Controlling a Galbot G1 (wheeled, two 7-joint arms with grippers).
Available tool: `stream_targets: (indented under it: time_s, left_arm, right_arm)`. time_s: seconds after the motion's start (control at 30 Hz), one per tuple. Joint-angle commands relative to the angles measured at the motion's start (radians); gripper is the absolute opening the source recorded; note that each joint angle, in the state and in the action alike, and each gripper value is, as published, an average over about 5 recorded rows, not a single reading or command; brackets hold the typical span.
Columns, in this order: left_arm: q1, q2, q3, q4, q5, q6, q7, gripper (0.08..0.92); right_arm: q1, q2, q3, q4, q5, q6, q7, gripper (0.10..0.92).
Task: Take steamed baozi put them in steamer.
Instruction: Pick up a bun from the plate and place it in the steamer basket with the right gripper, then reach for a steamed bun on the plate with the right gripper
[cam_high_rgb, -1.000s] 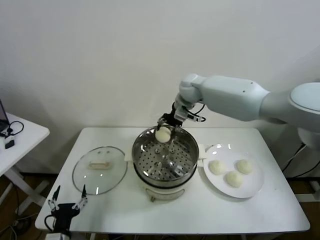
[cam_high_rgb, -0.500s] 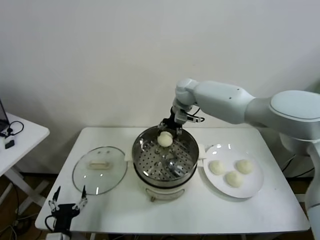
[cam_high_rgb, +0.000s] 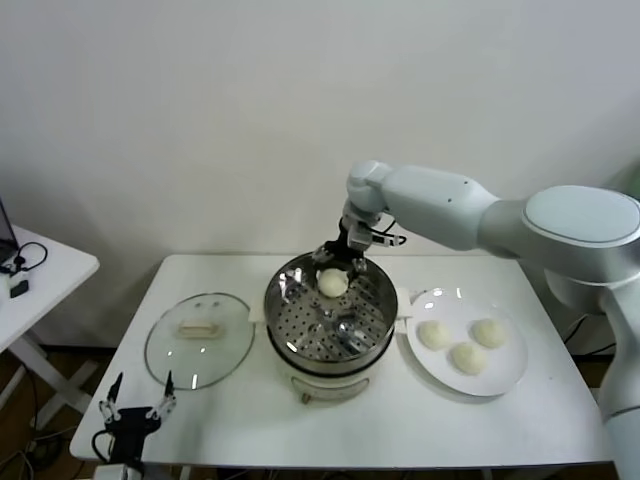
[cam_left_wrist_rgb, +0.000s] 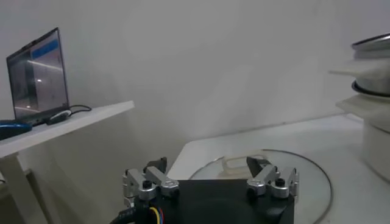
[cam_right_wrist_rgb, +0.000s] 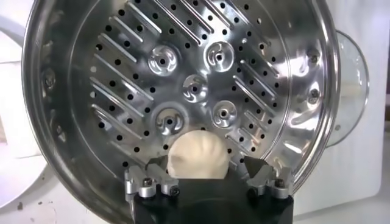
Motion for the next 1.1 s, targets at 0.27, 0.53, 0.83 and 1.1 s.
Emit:
stream_targets:
  time_s: [0.27, 0.53, 0.83, 1.1]
  left_arm:
    - [0.016, -0.049, 0.006, -0.025, 0.008, 0.003, 0.003, 0.823]
    - [0.024, -0.049, 0.011, -0.035, 0.009, 0.001, 0.002, 0.823]
    - [0.029, -0.049, 0.004, -0.04, 0.001, -0.003, 0.001, 0.823]
    - [0.033, -0.049, -0.005, -0.043, 0.0, -0.006, 0.0, 0.823]
  right_arm:
    - [0.444, -0.328, -0.496, 0.353, 0.655, -0.407, -0.148, 0.823]
    - [0.491, -0.583, -0.642, 0.547, 0.705, -0.792, -0.081, 0.823]
    - [0.257, -0.702, -0.488, 0.609, 0.638, -0.982, 0.016, 0.823]
    - [0.023, -0.647, -0.285, 0.466, 0.598, -1.015, 0.065, 0.823]
